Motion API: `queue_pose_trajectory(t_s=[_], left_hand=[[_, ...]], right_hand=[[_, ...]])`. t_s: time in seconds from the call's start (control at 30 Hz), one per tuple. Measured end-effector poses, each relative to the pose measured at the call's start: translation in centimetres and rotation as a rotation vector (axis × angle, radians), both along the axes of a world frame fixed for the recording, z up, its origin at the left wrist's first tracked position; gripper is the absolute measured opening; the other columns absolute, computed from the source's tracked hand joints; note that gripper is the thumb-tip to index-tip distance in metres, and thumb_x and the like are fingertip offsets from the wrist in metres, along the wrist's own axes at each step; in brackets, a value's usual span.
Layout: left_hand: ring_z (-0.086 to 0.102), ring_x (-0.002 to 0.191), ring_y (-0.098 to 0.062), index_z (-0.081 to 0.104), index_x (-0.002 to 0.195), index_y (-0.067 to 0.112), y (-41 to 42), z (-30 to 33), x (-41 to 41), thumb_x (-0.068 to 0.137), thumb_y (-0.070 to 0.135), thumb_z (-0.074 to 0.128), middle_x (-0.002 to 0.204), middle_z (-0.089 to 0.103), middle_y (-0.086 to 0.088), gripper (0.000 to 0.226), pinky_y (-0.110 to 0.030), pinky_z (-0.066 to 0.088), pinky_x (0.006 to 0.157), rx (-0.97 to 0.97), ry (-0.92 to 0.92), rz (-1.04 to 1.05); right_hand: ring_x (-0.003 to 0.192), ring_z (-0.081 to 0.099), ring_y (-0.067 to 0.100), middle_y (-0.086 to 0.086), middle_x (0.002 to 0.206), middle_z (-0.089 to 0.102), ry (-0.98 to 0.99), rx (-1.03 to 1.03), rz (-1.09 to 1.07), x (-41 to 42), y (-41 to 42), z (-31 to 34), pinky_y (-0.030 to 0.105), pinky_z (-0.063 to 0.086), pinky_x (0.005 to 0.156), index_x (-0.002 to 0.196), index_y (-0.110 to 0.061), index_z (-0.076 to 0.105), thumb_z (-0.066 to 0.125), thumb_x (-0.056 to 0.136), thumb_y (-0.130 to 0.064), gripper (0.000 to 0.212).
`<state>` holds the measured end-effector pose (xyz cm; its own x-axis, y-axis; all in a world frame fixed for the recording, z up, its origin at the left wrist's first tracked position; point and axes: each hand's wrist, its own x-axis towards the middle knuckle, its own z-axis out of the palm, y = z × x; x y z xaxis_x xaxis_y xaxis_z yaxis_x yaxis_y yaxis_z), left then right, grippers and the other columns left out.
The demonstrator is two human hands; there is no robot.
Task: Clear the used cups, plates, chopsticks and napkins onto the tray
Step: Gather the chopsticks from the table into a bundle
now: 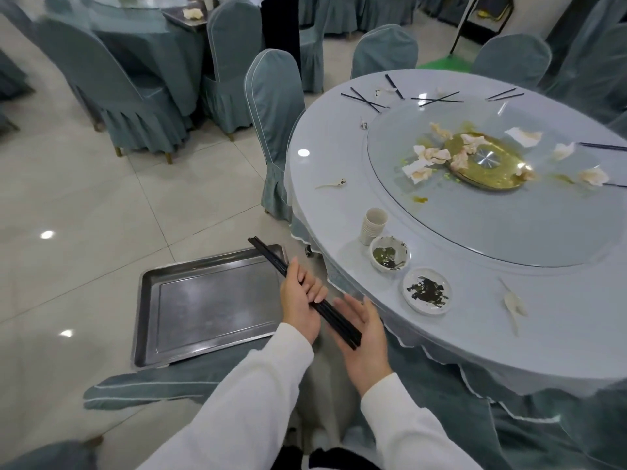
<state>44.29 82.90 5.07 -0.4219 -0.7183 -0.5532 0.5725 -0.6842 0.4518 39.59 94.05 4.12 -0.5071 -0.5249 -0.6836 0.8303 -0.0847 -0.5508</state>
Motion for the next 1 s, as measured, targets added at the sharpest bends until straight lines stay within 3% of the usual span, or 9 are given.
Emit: queue_pose_trajectory(t_s=[0.1,0.2,0.33,0.43,0.53,0.63,0.77,0.87,1.0], left_hand=[[0.022,0.035,-0.008,0.038,0.064,0.021,2.6,-0.7,0.0,0.107,0.035,0.057,0.050,0.023,0.006,0.048,-0.022,0.022,0.034,0.044,0.016,-0.010],[0.021,0.035,-0.008,0.037,0.064,0.021,4.2,-1.5,0.8,0.107,0.032,0.056,0.050,0.023,0.006,0.048,-0.022,0.019,0.035,0.063,0.039,-0.009],[0.021,0.035,-0.008,0.034,0.062,0.021,4.9,-1.6,2.2,0.107,0.031,0.054,0.048,0.022,0.005,0.050,-0.025,0.012,0.043,0.034,0.052,0.024],[0.021,0.032,-0.008,0.032,0.061,0.021,5.9,-1.0,2.8,0.108,0.029,0.054,0.046,0.021,0.005,0.052,-0.021,0.017,0.035,0.028,0.065,0.024],[0.021,0.032,-0.007,0.031,0.063,0.021,6.3,0.0,3.7,0.108,0.030,0.054,0.047,0.021,0.005,0.052,-0.019,0.020,0.031,0.015,0.049,0.017],[0.026,0.035,-0.008,0.030,0.066,0.021,5.7,0.8,5.8,0.108,0.034,0.053,0.051,0.024,0.004,0.049,-0.020,0.022,0.035,-0.018,-0.014,0.019],[0.043,0.051,-0.016,0.039,0.069,0.018,5.2,1.0,9.8,0.108,0.035,0.052,0.062,0.040,-0.003,0.045,-0.027,0.045,0.050,-0.080,-0.162,0.018],[0.063,0.065,-0.021,0.060,0.071,0.013,4.9,0.9,13.2,0.108,0.033,0.051,0.073,0.062,-0.009,0.043,-0.032,0.059,0.067,-0.108,-0.188,0.048],[0.074,0.074,-0.024,0.077,0.081,0.006,4.0,1.0,18.0,0.110,0.030,0.048,0.085,0.073,-0.015,0.047,-0.035,0.065,0.070,-0.089,-0.132,0.125]], right_hand=[[0.117,0.071,0.029,0.018,0.125,0.074,-0.019,0.023,-0.008,0.1,1.0,-0.2,0.041,0.055,0.099,0.126,-0.002,0.071,0.055,0.108,-0.031,0.038],[0.126,0.067,0.029,0.013,0.126,0.075,-0.045,0.005,0.029,0.5,2.4,-1.2,0.048,0.048,0.114,0.130,-0.005,0.070,0.055,0.108,-0.031,0.037],[0.130,0.064,0.023,0.007,0.129,0.075,-0.048,-0.004,0.069,0.7,3.0,-1.8,0.045,0.044,0.117,0.129,-0.010,0.071,0.054,0.108,-0.031,0.034],[0.126,0.066,0.023,0.010,0.128,0.075,-0.027,-0.030,0.132,2.0,2.4,-1.4,0.042,0.047,0.114,0.130,-0.008,0.070,0.057,0.106,-0.028,0.034],[0.112,0.071,0.024,0.017,0.121,0.076,0.040,-0.036,0.264,3.6,2.4,-1.2,0.042,0.051,0.104,0.124,-0.004,0.073,0.059,0.105,-0.026,0.032],[0.097,0.070,0.020,0.012,0.105,0.077,0.186,0.008,0.395,4.6,2.5,-1.6,0.039,0.054,0.088,0.100,-0.012,0.079,0.060,0.103,-0.022,0.021],[0.071,0.070,0.025,0.019,0.086,0.076,0.355,0.061,0.703,5.4,2.3,-2.2,0.028,0.050,0.058,0.096,-0.011,0.078,0.058,0.105,-0.039,0.035],[0.063,0.070,0.027,0.022,0.079,0.076,0.427,-0.028,0.960,6.5,1.9,-2.2,0.025,0.047,0.051,0.094,-0.015,0.080,0.060,0.097,-0.064,0.053],[0.057,0.068,0.020,0.013,0.073,0.075,0.521,-0.172,1.179,9.5,0.9,-1.3,0.019,0.045,0.051,0.085,-0.027,0.078,0.061,0.094,-0.061,0.039]])
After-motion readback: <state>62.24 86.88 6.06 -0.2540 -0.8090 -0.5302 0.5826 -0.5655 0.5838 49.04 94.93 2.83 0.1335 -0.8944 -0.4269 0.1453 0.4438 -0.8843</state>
